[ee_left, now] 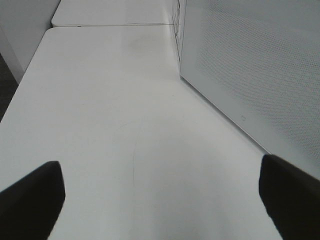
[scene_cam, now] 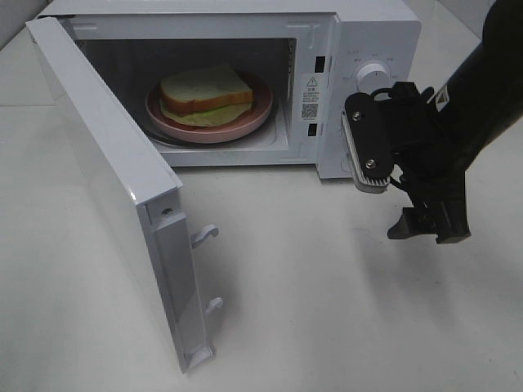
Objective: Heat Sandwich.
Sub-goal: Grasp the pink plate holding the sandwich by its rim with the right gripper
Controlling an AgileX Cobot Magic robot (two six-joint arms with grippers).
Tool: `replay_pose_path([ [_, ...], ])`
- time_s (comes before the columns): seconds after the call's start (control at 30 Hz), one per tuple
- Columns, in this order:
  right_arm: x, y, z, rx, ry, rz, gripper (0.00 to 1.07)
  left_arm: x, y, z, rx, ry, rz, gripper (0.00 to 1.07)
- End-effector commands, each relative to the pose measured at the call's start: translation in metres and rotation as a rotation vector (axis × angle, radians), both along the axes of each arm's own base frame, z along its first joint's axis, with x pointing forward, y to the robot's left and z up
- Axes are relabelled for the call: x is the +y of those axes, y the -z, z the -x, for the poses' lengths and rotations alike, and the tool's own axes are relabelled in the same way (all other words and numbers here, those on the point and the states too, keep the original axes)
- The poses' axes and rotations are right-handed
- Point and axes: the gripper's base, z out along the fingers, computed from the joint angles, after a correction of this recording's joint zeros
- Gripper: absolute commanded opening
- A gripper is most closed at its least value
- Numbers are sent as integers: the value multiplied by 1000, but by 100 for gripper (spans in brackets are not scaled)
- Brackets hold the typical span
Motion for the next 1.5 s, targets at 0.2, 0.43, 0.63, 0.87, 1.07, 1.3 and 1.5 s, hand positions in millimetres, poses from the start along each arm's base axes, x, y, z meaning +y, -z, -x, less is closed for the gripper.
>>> replay_pose_path([
  [0.2,26,-23,-11,-101,-98,5,92,0,0,3,-33,-2,6,103],
  [0.43,57,-23,-31,-124,-156,5,92,0,0,3,-33,-2,6,103],
  [0.63,78,-21,-48,-151,-179,-6,91,0,0,3,-33,-2,6,103],
  [0.87,99,-12,-70,-180,-195,-26,91,0,0,3,-33,-2,6,103],
  [1.07,111,-5,-81,-204,-204,-43,90,0,0,3,-33,-2,6,103],
  [1.3,126,12,-102,-211,-205,-49,90,0,0,3,-33,-2,6,103],
  [1.5,134,24,-113,-205,-203,-49,89,0,0,3,-33,-2,6,103],
])
